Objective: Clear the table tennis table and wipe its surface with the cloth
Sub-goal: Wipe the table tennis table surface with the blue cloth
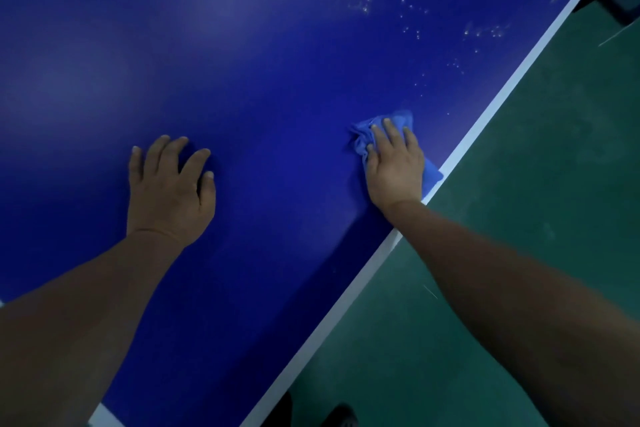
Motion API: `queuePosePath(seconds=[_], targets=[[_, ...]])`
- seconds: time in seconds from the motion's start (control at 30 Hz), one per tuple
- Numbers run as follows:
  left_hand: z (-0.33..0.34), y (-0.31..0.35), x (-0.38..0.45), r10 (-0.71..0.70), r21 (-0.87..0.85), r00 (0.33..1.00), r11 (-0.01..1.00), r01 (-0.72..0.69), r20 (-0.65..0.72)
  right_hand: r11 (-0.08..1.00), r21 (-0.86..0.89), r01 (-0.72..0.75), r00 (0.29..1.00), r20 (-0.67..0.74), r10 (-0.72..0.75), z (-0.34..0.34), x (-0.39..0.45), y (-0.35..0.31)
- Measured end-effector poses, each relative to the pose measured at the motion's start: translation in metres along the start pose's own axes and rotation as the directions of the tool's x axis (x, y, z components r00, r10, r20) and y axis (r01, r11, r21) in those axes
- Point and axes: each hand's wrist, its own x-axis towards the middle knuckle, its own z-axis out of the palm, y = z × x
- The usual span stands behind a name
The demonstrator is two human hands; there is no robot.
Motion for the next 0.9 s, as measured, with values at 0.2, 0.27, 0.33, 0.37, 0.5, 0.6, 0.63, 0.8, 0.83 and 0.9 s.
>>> queuePosePath(seconds=[0.2, 0.27, 0.33, 0.37, 0.5, 0.6, 0.63, 0.8, 0.83, 0.9], targets=[[0.000, -0.002, 0.001, -0.003, -0.051, 1.000, 0.999, 0.003, 0.005, 0.833, 0.046, 0.551, 0.824, 0.128, -0.552, 0.016, -0.114, -0.061], [0.000, -0.002, 0.001, -0.005, -0.062, 1.000, 0.998, 0.005, 0.005, 0.652, 0.100, 0.751, 0.629, 0.190, -0.754, 0.011, -0.158, -0.052], [-0.001, -0.002, 0.002, -0.004, -0.057, 1.000, 0.998, 0.005, 0.017, 0.494, 0.107, 0.863, 0.466, 0.211, -0.859, 0.007, -0.139, -0.021], [-0.001, -0.002, 0.002, -0.002, -0.052, 1.000, 0.999, 0.003, 0.022, 0.467, 0.083, 0.880, 0.443, 0.204, -0.873, 0.008, -0.117, -0.007], [-0.002, -0.002, 0.002, -0.003, -0.042, 1.000, 0.999, 0.004, 0.029, 0.799, -0.020, 0.601, 0.796, 0.107, -0.596, 0.003, -0.022, 0.009], [-0.003, -0.001, 0.002, -0.001, -0.042, 0.999, 0.999, 0.003, 0.032, 0.948, 0.010, 0.319, 0.947, 0.039, -0.319, 0.009, -0.039, -0.036], [-0.002, -0.001, 0.001, 0.000, -0.041, 0.999, 0.999, 0.002, 0.034, 0.930, 0.019, 0.368, 0.928, 0.063, -0.368, 0.011, -0.060, -0.051], [-0.003, -0.001, 0.001, 0.008, -0.027, 0.999, 1.000, -0.007, 0.047, 0.727, 0.114, 0.677, 0.711, 0.152, -0.686, 0.008, -0.110, -0.028], [-0.003, -0.001, 0.001, 0.008, -0.021, 0.999, 1.000, -0.007, 0.047, 0.776, 0.092, 0.624, 0.762, 0.149, -0.631, 0.008, -0.095, -0.015], [-0.002, -0.001, 0.001, 0.008, -0.014, 0.999, 1.000, -0.008, 0.040, 0.886, 0.049, 0.461, 0.872, 0.156, -0.463, 0.004, -0.061, 0.007]])
